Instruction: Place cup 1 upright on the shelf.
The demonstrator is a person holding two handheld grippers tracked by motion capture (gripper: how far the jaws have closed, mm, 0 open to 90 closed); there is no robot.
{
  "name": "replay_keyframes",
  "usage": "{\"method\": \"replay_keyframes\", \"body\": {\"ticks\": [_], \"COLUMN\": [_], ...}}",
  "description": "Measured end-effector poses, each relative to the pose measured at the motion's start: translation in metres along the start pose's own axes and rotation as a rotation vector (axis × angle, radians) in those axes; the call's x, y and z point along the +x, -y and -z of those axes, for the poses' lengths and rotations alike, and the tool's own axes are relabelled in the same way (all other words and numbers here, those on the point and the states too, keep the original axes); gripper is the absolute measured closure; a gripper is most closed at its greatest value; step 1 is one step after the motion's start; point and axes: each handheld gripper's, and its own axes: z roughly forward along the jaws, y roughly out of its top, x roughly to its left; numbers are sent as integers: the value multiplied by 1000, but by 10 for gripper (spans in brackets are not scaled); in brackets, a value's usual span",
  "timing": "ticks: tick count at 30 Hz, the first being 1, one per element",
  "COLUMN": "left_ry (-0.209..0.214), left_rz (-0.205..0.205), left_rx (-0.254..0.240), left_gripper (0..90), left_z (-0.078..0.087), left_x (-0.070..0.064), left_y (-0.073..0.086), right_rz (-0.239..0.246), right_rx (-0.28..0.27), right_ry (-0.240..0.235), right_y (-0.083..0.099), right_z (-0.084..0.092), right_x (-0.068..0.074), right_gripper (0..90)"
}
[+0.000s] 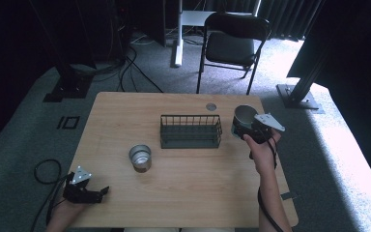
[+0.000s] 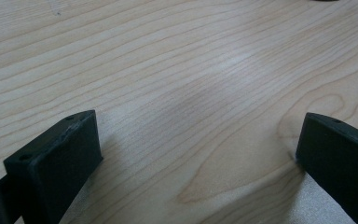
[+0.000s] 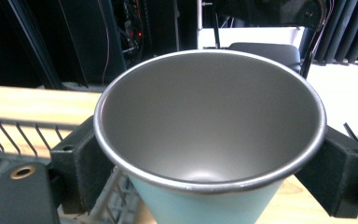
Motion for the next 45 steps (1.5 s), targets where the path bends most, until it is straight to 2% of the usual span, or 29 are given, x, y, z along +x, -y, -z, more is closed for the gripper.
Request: {"method": "replay_keyframes", "body": {"ticks": [4, 11, 22, 32, 45], "left_ry": [0, 0, 0, 0, 0], "left_rz": [0, 0, 0, 0, -1], "left_rx": [0, 0, 0, 0, 0], "left_gripper": [4, 5, 4, 4, 4], "left_z": [0, 0, 0, 0, 0], "left_x": [0, 0, 0, 0, 0], "left_y": [0, 0, 0, 0, 0], "right_rz": [18, 14, 37, 37, 41], "right_rx": [-13, -39, -52, -35, 4], "right_ry": [-18, -43, -93, -144, -171], "right_y": [-11, -26, -41, -36, -20], "right_z": [0, -2, -9, -21, -40], "right_x": [7, 21, 45, 70, 87], "right_gripper": [130, 130, 130, 130, 129]}}
